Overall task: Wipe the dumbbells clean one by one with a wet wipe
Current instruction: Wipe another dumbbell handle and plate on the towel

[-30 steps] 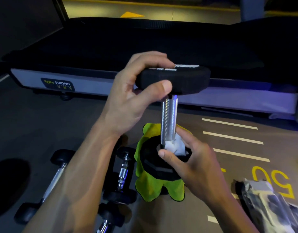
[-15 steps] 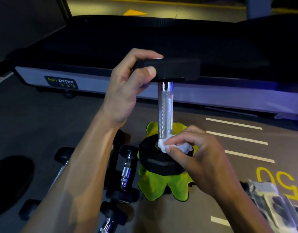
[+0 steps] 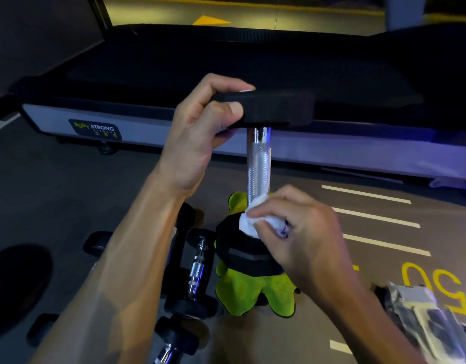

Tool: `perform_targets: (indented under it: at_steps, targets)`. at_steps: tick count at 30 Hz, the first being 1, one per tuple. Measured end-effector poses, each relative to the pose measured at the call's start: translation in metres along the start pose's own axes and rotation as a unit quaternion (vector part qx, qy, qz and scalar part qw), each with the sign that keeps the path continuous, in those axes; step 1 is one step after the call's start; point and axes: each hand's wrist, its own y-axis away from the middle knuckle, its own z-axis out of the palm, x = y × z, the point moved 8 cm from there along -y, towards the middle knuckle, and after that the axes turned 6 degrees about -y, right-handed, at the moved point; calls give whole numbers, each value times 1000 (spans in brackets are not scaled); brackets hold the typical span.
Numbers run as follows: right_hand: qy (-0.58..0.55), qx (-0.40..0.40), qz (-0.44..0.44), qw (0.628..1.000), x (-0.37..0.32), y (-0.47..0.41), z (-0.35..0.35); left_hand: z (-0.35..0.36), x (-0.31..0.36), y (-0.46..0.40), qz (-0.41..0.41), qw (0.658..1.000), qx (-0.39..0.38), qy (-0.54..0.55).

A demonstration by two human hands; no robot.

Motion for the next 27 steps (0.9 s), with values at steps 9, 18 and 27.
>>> perform_targets:
  at_steps: [9, 18, 27]
  targets:
    - [18, 185, -76, 980, -24, -26, -12, 1, -3, -4, -7, 1000, 4, -5]
    - [62, 175, -127, 975, -34, -40, -27, 5, -4, -7, -11, 1000, 4, 1]
    - [109, 80, -152, 979, -18, 2, -16, 3, -6, -8, -11, 1000, 18, 13]
